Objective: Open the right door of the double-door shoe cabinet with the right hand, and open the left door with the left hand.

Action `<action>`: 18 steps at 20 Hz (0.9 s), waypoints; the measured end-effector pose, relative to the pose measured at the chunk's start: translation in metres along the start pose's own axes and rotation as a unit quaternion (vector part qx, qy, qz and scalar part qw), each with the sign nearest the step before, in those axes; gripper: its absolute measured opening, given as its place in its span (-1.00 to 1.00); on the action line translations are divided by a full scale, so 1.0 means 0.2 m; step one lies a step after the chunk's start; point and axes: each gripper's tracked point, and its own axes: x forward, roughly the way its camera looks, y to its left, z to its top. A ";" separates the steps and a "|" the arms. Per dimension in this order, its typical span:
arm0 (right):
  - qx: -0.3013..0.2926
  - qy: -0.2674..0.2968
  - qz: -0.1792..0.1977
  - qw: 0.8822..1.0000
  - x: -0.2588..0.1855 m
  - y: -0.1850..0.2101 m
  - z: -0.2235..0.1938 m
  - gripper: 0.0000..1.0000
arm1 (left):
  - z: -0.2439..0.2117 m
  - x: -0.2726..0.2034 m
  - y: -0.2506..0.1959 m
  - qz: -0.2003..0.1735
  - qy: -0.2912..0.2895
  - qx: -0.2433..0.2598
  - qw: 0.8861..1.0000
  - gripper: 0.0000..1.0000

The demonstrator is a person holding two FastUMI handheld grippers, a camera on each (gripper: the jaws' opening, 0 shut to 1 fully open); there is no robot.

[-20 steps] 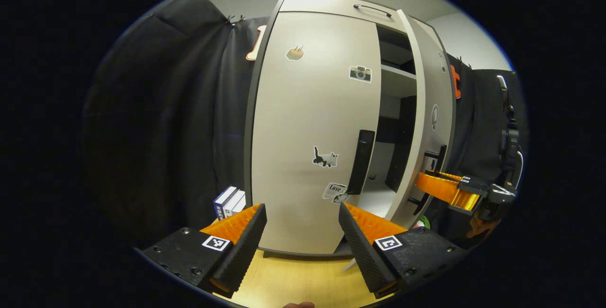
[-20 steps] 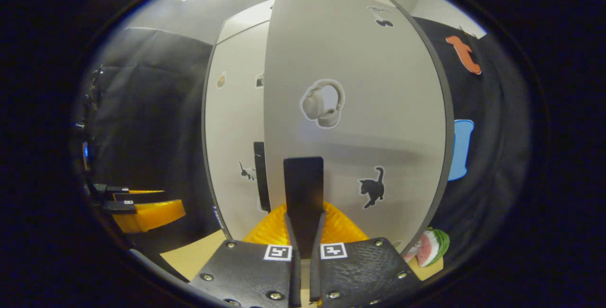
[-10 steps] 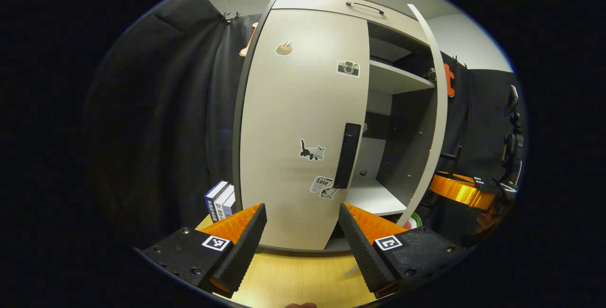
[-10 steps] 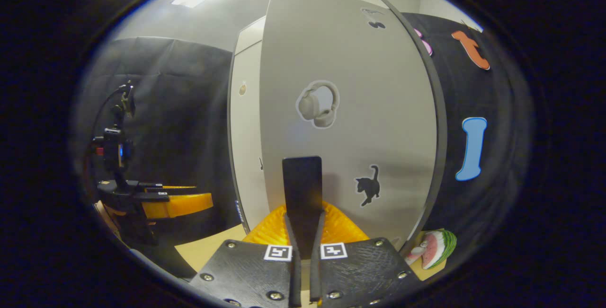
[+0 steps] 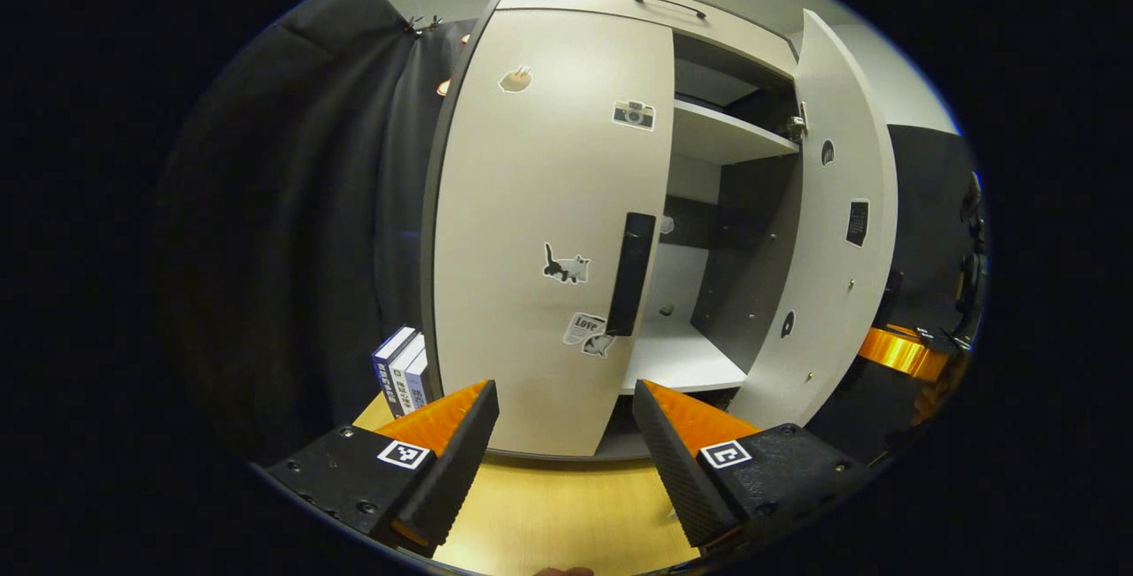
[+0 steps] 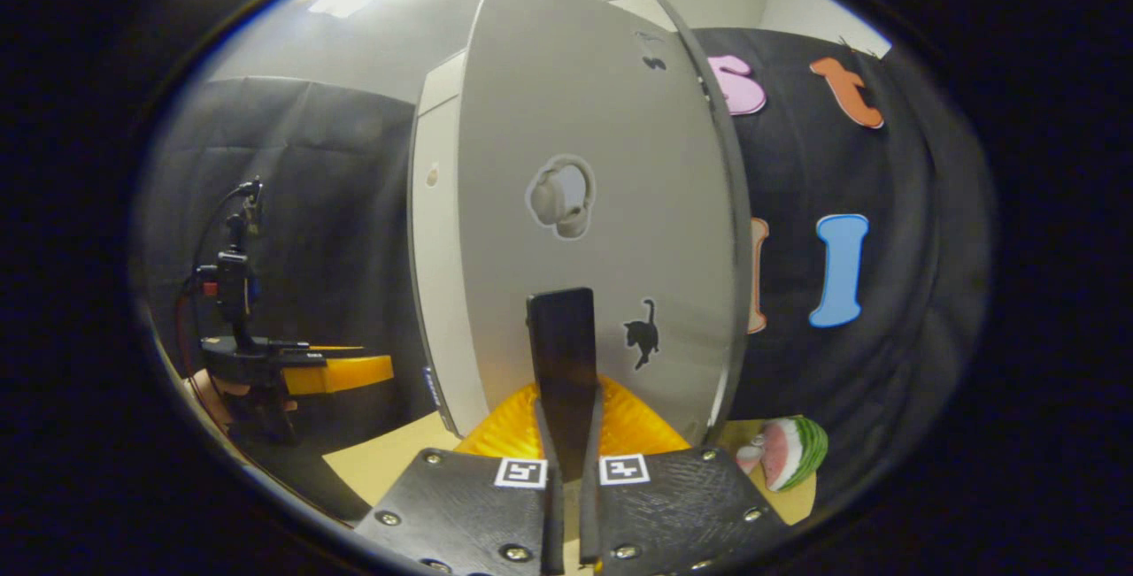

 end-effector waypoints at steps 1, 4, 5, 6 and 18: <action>0.000 -0.001 -0.012 1.000 -0.02 -0.01 0.01 -0.85 | -0.01 0.00 -0.02 -0.006 0.002 0.002 1.000 0.91; 0.000 -0.005 -0.046 0.999 -0.07 -0.06 0.03 -0.77 | -0.03 -0.01 -0.09 -0.023 0.007 0.009 1.000 0.91; 0.001 -0.006 -0.059 0.998 -0.08 -0.08 0.03 -0.77 | -0.02 -0.02 -0.11 -0.027 0.007 0.012 1.000 0.91; 0.003 -0.007 -0.074 0.997 -0.09 -0.10 0.03 -0.87 | -0.02 -0.02 -0.12 -0.029 0.006 0.014 0.999 0.91; 0.012 -0.022 -0.161 0.987 -0.21 -0.41 0.04 -0.89 | -0.02 0.08 -0.24 -0.054 0.007 0.017 0.998 0.91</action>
